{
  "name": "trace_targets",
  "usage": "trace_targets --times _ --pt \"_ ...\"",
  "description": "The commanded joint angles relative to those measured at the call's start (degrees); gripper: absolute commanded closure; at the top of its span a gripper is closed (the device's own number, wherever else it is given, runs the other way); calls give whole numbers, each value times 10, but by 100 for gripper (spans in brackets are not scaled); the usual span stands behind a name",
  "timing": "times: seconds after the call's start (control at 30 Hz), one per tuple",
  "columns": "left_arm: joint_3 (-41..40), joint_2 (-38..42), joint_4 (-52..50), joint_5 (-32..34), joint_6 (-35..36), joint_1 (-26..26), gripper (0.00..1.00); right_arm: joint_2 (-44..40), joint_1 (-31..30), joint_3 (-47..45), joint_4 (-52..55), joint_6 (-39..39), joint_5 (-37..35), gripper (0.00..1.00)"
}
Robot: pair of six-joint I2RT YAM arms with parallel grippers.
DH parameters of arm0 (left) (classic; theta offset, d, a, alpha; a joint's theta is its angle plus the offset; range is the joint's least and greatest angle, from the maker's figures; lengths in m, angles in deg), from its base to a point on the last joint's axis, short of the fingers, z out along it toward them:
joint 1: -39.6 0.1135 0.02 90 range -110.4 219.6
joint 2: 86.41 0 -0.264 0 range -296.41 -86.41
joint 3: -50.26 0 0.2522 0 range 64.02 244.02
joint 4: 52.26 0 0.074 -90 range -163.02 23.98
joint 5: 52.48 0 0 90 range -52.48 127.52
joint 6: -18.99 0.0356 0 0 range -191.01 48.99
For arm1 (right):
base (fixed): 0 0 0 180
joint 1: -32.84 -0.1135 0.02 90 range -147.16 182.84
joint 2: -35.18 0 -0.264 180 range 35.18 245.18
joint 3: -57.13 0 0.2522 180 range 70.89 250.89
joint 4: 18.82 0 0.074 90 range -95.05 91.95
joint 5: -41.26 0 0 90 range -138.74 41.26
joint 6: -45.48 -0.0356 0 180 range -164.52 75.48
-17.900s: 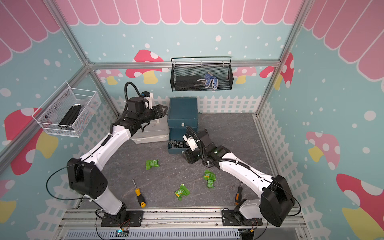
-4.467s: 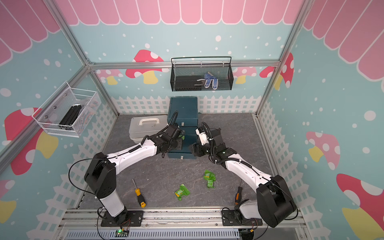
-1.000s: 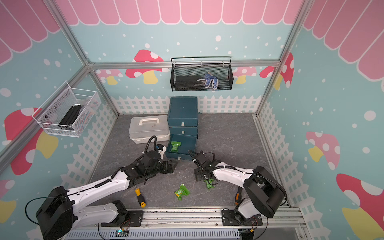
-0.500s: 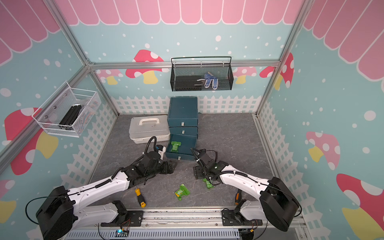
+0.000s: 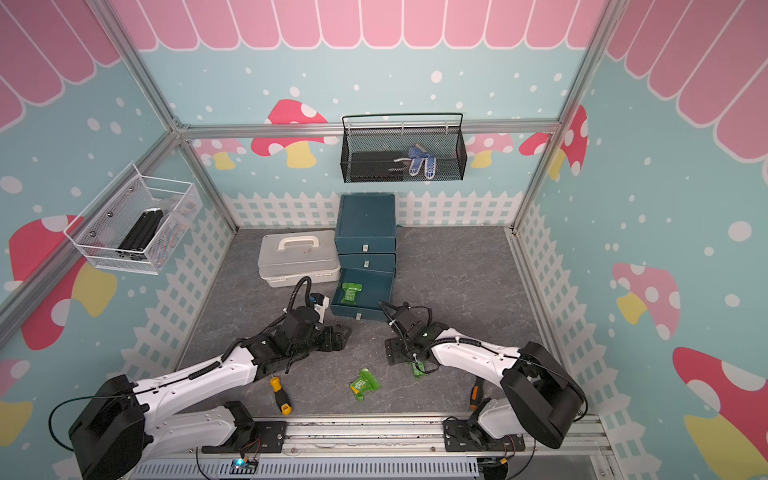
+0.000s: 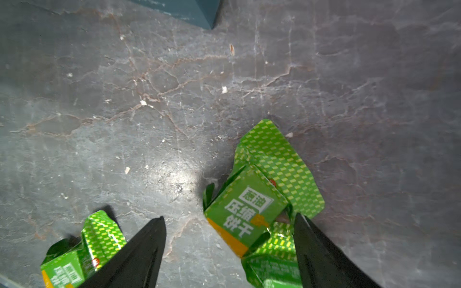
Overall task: Place the cookies into the drawer by color
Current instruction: Pick up the cookie at the center of the board.
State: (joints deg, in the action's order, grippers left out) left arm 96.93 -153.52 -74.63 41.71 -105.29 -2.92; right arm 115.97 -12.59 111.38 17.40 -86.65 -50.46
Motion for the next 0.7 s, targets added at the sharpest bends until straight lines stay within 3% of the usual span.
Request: trace_targets --times 0.0,0.33,0.53,0.67 --pt "-9 10 11 16 0 -3 9 14 -4 0 -13 -17 -2 17" --pt "-14 5 21 20 0 -3 9 103 -4 64 -20 48 -32 21" --pt "-9 -5 24 15 0 -3 9 103 -5 52 -2 46 -32 27" --pt "-9 -6 26 15 -2 -3 9 86 -15 52 22 43 -34 26"
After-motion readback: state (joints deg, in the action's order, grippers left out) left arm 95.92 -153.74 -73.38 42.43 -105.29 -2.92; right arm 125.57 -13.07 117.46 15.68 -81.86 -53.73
